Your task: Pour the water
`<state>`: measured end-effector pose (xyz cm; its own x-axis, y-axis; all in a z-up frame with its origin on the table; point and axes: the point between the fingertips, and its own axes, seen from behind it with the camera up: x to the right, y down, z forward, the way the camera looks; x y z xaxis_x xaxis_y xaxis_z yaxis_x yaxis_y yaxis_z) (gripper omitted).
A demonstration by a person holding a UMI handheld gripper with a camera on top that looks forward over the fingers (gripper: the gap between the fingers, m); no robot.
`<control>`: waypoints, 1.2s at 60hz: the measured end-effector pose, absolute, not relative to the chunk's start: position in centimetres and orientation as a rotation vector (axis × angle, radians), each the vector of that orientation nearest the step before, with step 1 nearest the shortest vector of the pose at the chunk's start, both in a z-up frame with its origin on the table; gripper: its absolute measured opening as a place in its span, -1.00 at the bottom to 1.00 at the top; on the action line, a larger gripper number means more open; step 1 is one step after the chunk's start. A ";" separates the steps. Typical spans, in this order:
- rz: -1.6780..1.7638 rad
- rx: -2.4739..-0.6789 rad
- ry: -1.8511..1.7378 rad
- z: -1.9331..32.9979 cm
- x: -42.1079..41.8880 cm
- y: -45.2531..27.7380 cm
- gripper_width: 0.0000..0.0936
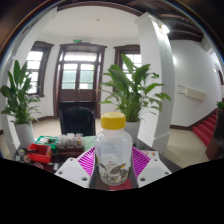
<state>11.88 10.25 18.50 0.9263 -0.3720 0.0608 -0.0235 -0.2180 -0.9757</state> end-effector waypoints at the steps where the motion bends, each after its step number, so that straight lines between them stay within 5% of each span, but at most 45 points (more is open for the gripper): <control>1: -0.337 -1.775 0.307 18.0 12.5 10.2 0.02; 24: -0.196 -1.804 0.362 7.0 16.3 11.4 0.08; 38: -0.227 -1.792 0.311 7.1 16.1 11.3 0.09; 45: -0.221 -1.795 0.311 7.1 16.1 11.1 0.27; 49: -0.225 -1.840 0.296 6.2 15.9 10.4 0.61; 52: -0.218 -1.860 0.276 6.0 15.5 9.7 0.65; 72: -0.105 -1.882 0.279 9.5 8.8 -2.8 0.65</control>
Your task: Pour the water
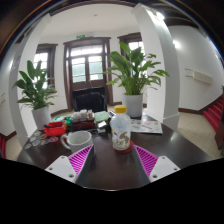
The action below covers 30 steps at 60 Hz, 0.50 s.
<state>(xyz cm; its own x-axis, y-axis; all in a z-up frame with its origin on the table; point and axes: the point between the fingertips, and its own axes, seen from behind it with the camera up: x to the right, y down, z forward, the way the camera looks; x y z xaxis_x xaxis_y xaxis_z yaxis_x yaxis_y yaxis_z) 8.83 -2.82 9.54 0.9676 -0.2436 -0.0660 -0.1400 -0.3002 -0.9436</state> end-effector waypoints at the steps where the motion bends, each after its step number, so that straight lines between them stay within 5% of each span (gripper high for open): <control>1: -0.100 -1.879 0.273 10.1 8.4 -3.5 0.66; 30: -0.104 -1.851 0.117 19.3 0.3 -13.6 0.68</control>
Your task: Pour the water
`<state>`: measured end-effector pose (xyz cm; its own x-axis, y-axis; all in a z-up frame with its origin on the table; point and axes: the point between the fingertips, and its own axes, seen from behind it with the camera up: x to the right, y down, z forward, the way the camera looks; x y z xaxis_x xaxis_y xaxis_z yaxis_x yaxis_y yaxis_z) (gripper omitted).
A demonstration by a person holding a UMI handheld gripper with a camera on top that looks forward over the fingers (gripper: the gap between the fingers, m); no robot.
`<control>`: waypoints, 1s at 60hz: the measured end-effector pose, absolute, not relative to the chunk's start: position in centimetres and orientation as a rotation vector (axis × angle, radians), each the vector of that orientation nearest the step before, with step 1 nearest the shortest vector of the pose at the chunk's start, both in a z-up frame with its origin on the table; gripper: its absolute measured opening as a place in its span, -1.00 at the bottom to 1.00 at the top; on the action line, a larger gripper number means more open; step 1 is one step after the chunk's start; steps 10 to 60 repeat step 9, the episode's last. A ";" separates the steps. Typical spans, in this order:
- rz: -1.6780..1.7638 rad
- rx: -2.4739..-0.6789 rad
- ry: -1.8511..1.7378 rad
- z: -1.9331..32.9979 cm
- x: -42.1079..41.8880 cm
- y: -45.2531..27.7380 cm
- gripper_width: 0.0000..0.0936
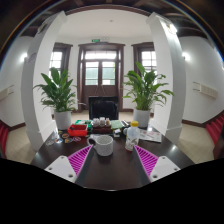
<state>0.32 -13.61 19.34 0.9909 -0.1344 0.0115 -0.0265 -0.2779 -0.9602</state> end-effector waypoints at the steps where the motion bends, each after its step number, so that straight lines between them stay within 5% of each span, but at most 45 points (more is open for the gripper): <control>1: -0.108 -1.852 0.112 19.2 0.4 -13.7 0.68; 60: -0.117 -1.849 0.083 19.8 -0.4 -15.0 0.68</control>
